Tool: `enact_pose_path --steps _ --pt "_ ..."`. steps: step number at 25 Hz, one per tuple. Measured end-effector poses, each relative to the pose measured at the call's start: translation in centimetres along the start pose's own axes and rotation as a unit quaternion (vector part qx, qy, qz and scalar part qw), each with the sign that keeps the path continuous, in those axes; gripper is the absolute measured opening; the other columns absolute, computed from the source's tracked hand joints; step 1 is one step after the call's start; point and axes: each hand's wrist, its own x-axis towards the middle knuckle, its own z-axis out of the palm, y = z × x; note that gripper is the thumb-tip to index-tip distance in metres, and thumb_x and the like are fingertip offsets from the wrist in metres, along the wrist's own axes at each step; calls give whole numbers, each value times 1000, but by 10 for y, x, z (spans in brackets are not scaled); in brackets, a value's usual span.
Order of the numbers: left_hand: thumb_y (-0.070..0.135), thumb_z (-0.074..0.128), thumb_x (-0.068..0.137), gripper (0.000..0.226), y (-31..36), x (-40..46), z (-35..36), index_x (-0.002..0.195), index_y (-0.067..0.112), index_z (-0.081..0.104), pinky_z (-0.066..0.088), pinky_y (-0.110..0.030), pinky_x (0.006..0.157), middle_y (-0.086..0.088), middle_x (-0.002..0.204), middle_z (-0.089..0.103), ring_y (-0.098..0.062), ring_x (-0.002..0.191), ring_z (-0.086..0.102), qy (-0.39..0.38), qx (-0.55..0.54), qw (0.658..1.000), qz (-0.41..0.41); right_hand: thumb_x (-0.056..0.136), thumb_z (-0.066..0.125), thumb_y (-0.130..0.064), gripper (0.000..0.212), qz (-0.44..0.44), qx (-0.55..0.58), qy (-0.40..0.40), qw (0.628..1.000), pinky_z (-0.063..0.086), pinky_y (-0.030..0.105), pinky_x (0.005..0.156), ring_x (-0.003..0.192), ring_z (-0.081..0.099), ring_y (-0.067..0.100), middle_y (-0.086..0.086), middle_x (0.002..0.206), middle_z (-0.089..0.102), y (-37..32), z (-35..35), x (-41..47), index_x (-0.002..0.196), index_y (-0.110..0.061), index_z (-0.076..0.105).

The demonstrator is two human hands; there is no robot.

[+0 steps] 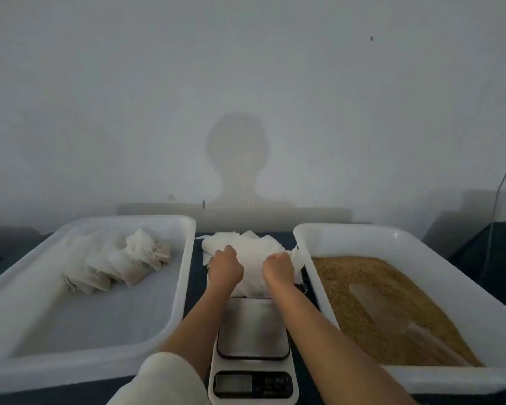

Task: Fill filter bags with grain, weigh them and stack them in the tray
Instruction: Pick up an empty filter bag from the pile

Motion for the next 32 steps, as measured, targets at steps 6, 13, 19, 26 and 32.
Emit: enact_pose_path --steps 6,13,19,26,32 --pt "39 62 88 44 -14 17 20 122 12 51 44 -40 95 -11 124 55 -29 116 49 13 -39 998 -52 95 51 -11 47 103 22 2 994 40 40 103 124 47 35 20 138 46 16 22 44 138 0 35" --pt "49 61 86 38 -9 17 17 96 12 64 48 -32 76 -4 100 62 -20 92 57 133 -15 990 -41 90 63 -16 32 47 -64 24 997 51 35 88 107 61 32 17 120 62 17 27 61 117 -1 55" --pt "33 52 96 22 10 -3 -10 100 14 60 42 -28 74 0 107 60 -18 99 55 217 -45 975 1 88 65 -29 25 -107 -113 -21 988 50 34 72 77 63 26 16 93 67 -22 -24 41 81 -8 54" --pt "24 57 93 20 20 -70 -48 76 15 53 44 -18 59 5 69 59 -7 62 59 52 -285 953 86 93 59 -24 19 -131 15 -225 965 54 24 58 66 66 14 8 86 66 -25 -116 -25 80 -11 57" --pt "13 55 94 25 20 -121 -46 70 8 48 45 -20 52 6 56 52 -11 52 53 -36 -435 893 109 95 55 -31 25 -203 22 -182 962 46 21 55 55 54 7 -3 67 58 6 -113 -70 75 -15 55"
